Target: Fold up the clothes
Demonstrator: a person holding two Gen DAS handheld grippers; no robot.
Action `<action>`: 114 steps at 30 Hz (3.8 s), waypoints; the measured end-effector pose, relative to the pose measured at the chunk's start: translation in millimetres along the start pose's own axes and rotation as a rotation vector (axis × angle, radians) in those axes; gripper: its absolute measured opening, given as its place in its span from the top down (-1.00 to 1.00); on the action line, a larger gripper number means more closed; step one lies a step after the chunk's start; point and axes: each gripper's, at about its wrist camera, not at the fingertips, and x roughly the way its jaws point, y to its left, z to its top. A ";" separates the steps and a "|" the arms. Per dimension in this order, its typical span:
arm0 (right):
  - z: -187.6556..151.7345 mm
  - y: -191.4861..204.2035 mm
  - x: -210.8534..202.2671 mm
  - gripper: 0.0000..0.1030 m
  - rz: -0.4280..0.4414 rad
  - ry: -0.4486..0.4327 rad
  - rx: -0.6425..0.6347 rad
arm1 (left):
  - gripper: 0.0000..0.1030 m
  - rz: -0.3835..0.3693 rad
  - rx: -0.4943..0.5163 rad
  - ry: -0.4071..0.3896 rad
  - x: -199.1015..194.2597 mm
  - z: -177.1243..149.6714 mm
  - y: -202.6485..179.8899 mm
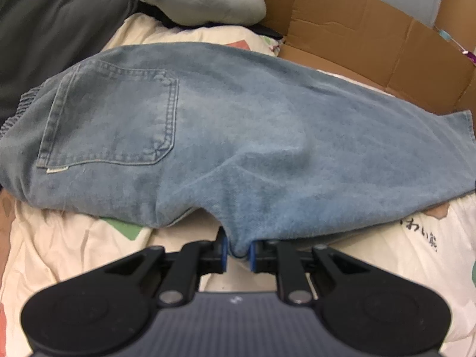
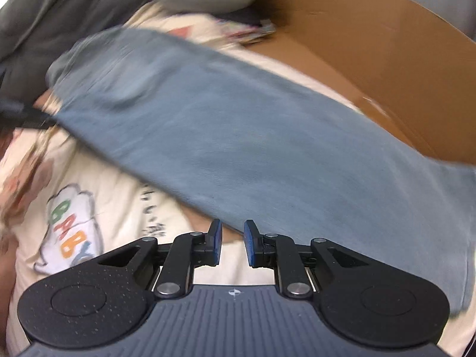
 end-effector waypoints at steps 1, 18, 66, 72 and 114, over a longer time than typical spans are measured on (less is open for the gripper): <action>-7.0 -7.3 -1.3 0.62 -0.011 -0.011 0.040 | 0.72 0.005 0.006 0.001 0.1 0.1 -1.4; -93.3 -80.8 -6.9 0.32 -0.103 -0.180 0.441 | 0.73 0.083 0.038 0.087 9.5 7.5 -13.4; -152.8 -210.5 -4.3 0.12 -0.217 -0.540 1.125 | 0.72 0.108 0.068 0.249 45.2 12.4 -16.9; -156.8 -215.4 -0.9 0.11 -0.215 -0.596 1.096 | 0.72 0.111 0.081 0.258 46.7 14.3 -17.9; -97.4 -245.2 -20.0 0.85 -0.231 -0.334 0.932 | 0.79 0.044 0.132 0.413 41.0 42.1 -8.2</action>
